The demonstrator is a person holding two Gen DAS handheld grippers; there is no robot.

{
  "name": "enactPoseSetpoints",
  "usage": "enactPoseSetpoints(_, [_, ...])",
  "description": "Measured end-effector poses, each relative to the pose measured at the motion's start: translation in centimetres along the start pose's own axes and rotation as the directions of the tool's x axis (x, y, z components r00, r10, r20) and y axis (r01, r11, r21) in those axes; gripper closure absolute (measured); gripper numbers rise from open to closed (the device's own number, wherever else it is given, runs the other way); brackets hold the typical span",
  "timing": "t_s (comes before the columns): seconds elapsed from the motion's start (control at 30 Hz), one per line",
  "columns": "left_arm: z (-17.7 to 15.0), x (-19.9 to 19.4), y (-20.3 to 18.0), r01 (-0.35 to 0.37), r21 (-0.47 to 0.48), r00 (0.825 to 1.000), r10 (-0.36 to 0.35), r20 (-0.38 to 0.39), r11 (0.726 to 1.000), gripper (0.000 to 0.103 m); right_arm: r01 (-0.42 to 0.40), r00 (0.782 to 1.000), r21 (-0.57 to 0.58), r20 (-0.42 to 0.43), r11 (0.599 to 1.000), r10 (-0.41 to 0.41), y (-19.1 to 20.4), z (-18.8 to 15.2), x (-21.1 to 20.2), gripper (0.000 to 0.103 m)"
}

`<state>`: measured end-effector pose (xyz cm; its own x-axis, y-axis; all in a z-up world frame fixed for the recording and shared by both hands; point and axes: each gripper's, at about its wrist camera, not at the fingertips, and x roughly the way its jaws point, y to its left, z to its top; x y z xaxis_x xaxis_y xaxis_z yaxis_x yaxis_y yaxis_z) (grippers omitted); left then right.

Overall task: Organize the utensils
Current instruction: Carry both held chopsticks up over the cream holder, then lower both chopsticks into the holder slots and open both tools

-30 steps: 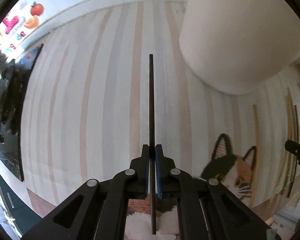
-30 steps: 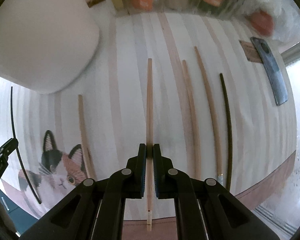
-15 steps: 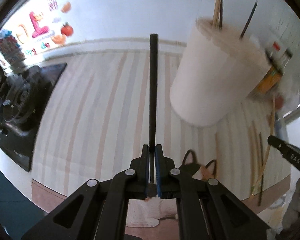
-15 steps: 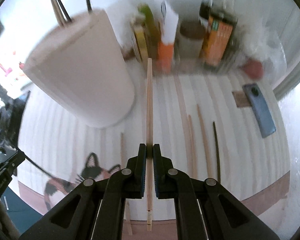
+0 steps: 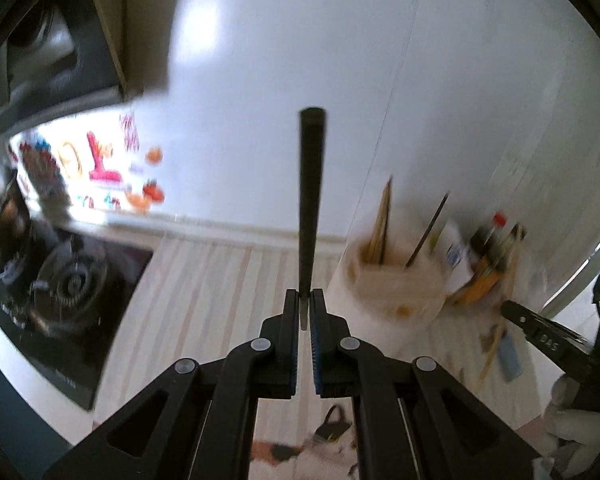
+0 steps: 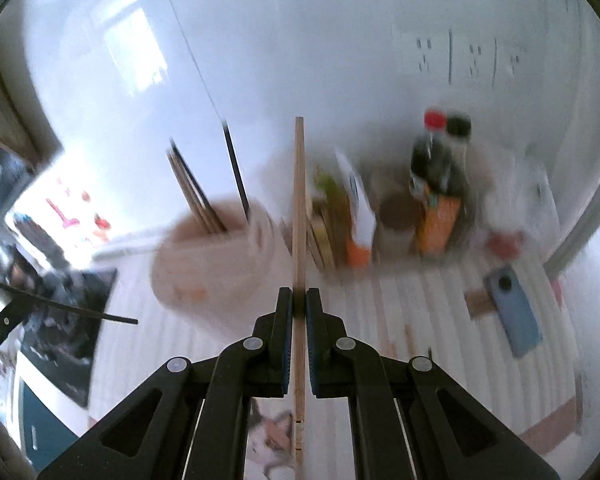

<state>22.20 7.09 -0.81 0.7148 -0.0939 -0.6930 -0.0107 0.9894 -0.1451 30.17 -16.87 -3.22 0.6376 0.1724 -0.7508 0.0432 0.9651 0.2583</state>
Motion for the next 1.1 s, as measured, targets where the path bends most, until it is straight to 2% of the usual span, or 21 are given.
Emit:
enactPoseSetpoints(0.13, [3.3, -1.2, -1.0, 0.048, 0.004, 0.998, -0.049, 0.051, 0.999, 0.100, -0.034, 0.997, -0.002, 0.072, 0.999, 0.034, 1.3, 4.0, -1.5, 0.096])
enactPoseSetpoints(0.3, [6.3, -1.3, -2.9, 0.087, 0.026, 0.993, -0.089, 0.076, 0.996, 0.100, -0.069, 0.989, 0.005, 0.133, 0.998, 0.068, 2.5, 7.5, -1.9, 0.096])
enactPoseSetpoints(0.43, [7.7, 0.4, -4.5, 0.106, 0.045, 0.993, -0.109, 0.053, 0.993, 0.100, -0.111, 0.981, 0.027, 0.165, 0.993, 0.105, 3.3, 10.1, -1.0, 0.096])
enactPoseSetpoints(0.57, [8.2, 3.8, -5.8, 0.108, 0.061, 0.994, -0.108, -0.006, 0.992, 0.100, -0.154, 0.970, 0.050, 0.195, 0.987, 0.141, 4.0, 12.0, 0.8, 0.096])
enactPoseSetpoints(0.73, [8.3, 8.9, -6.8, 0.105, 0.064, 0.990, -0.098, -0.103, 0.992, 0.100, -0.157, 0.966, 0.058, 0.215, 0.986, 0.141, 4.8, 13.1, 4.5, 0.096])
enactPoseSetpoints(0.9, [8.0, 13.3, -6.4, 0.108, 0.024, 0.977, -0.102, -0.185, 0.994, 0.100, -0.141, 0.958, 0.035, 0.257, 0.989, 0.127, 4.9, 12.4, 7.7, 0.096])
enactPoseSetpoints(1.03, [7.6, 14.0, -6.0, 0.116, 0.008, 0.970, -0.112, -0.214, 0.993, 0.099, -0.149, 0.963, 0.006, 0.228, 0.989, 0.144, 4.6, 11.4, 9.1, 0.096])
enactPoseSetpoints(1.1, [7.7, 13.2, -5.7, 0.108, -0.013, 0.973, -0.108, -0.203, 0.994, 0.099, -0.162, 0.968, -0.001, 0.195, 0.987, 0.159, 4.3, 11.2, 9.1, 0.094])
